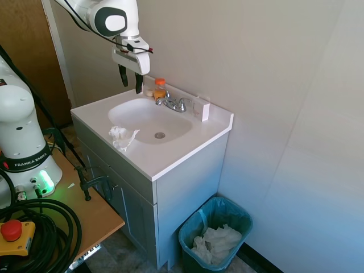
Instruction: Throw the tissue in the trash bin
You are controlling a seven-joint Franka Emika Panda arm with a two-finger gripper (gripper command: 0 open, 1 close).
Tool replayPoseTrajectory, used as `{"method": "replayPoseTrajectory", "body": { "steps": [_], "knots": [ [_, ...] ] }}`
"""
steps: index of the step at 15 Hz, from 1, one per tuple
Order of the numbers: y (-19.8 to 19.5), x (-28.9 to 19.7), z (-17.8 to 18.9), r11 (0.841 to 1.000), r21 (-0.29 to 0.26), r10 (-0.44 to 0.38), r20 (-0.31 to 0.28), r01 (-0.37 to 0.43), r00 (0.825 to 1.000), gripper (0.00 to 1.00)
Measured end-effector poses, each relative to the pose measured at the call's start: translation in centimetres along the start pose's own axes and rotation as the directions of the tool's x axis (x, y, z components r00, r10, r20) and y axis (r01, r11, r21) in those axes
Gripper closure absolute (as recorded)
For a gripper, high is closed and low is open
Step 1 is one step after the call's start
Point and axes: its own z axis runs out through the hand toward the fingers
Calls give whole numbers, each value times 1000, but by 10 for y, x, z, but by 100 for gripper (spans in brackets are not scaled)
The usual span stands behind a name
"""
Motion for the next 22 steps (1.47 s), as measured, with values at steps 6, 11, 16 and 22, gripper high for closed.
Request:
{"method": "replayPoseTrajectory", "body": {
  "steps": [6,11,16,22],
  "knots": [
    [11,1,6,998,-47,41,-18,-42,999,0],
    [55,1,35,981,-170,97,-22,-99,995,0],
    [102,5,64,950,-287,119,-28,-122,992,0],
    [112,12,96,939,-327,122,13,-111,992,0]
  ]
}}
